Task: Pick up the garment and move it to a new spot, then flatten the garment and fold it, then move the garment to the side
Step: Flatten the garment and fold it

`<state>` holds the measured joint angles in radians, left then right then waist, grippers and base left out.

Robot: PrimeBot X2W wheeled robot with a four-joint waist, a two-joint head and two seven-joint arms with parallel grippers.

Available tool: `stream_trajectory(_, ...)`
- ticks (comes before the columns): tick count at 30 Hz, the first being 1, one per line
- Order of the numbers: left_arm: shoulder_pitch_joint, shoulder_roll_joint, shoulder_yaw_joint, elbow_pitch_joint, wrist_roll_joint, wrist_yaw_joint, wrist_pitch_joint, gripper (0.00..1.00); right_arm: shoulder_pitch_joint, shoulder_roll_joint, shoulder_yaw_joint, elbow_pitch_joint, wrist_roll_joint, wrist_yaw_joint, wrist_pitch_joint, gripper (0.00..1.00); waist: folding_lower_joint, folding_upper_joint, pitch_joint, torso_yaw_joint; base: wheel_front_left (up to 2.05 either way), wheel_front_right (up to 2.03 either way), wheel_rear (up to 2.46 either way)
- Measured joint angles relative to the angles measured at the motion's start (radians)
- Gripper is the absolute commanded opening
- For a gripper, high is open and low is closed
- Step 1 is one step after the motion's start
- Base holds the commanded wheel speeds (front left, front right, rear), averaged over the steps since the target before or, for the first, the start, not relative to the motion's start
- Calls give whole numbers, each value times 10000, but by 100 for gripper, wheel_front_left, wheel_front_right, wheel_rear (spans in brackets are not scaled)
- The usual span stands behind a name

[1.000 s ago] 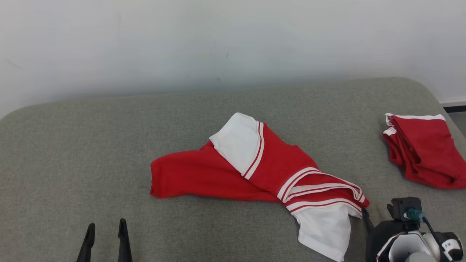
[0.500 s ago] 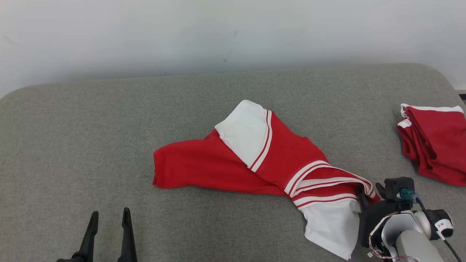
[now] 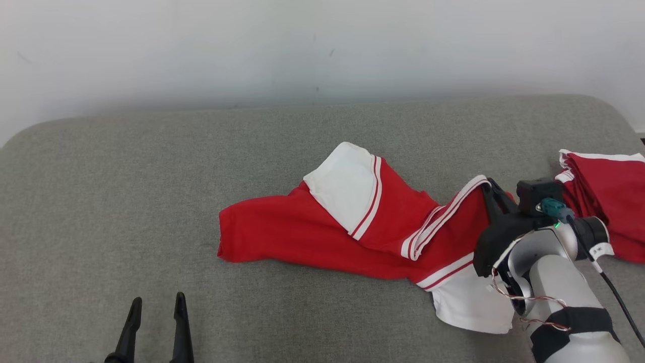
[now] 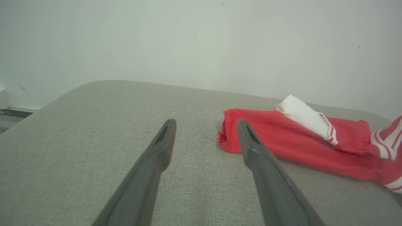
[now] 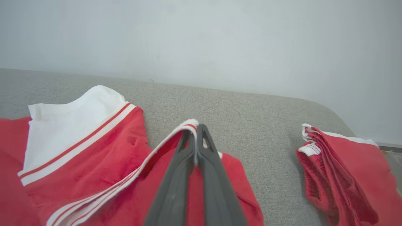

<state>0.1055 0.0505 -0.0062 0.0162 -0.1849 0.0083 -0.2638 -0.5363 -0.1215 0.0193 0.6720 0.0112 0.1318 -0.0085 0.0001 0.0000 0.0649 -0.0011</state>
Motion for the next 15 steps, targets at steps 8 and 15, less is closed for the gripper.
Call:
stream_trajectory(8,-280,0,-247,-6,-12,-10,0,100,-1339,98,230,1097,104,0,470,0,0,0,342,392,0,0,0)
stream_trajectory(15,-570,-2,-362,46,-29,-58,0,100,-1838,146,-219,2299,-173,0,82,100,1,1,748,733,0,0,0)
